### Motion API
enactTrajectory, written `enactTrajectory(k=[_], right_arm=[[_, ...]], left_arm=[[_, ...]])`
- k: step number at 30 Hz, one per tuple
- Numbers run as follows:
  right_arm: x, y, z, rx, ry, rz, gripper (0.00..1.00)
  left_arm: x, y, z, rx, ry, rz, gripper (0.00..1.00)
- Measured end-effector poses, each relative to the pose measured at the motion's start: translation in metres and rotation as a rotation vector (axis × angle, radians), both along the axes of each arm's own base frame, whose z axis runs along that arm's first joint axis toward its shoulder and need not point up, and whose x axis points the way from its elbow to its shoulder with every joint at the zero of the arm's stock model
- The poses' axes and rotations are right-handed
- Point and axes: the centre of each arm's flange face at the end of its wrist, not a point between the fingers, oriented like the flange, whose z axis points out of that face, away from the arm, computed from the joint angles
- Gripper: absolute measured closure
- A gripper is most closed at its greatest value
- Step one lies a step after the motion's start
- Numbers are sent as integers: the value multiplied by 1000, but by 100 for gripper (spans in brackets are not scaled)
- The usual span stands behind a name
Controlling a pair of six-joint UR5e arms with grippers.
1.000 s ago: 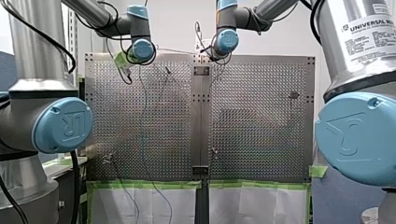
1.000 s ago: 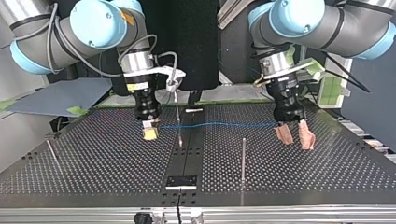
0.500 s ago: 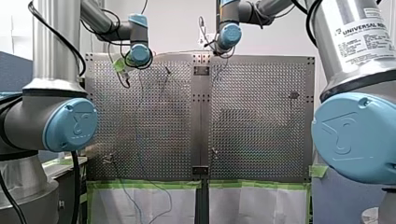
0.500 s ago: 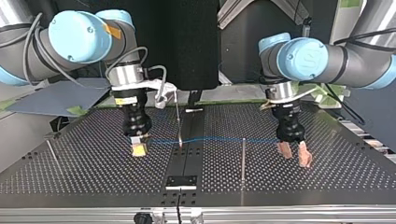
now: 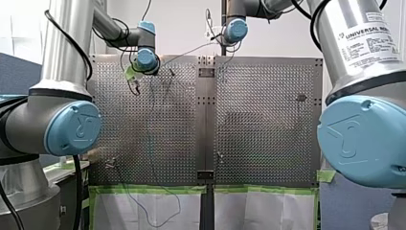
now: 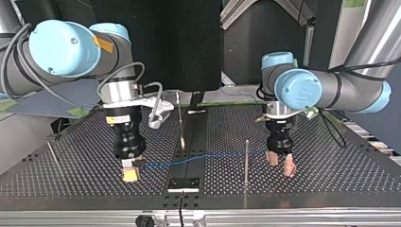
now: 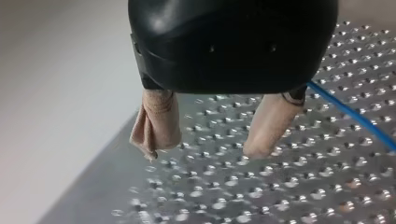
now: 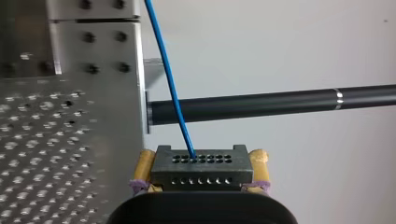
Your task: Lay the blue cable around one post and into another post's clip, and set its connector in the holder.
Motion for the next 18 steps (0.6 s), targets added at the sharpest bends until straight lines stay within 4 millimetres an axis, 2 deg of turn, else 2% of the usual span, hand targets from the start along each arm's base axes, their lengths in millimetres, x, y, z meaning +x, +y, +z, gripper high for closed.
enactTrajectory(k=[3, 7, 18], right_arm=[[0, -4, 8, -14, -10, -4, 100], [1, -9, 5, -4, -3, -11, 100], [5, -23, -39, 89, 74, -30, 100]], left_arm=[[8, -3, -4, 0, 23, -23, 0], [18, -8, -6, 4, 51, -60, 0], [27, -15, 27, 11, 65, -152, 0]])
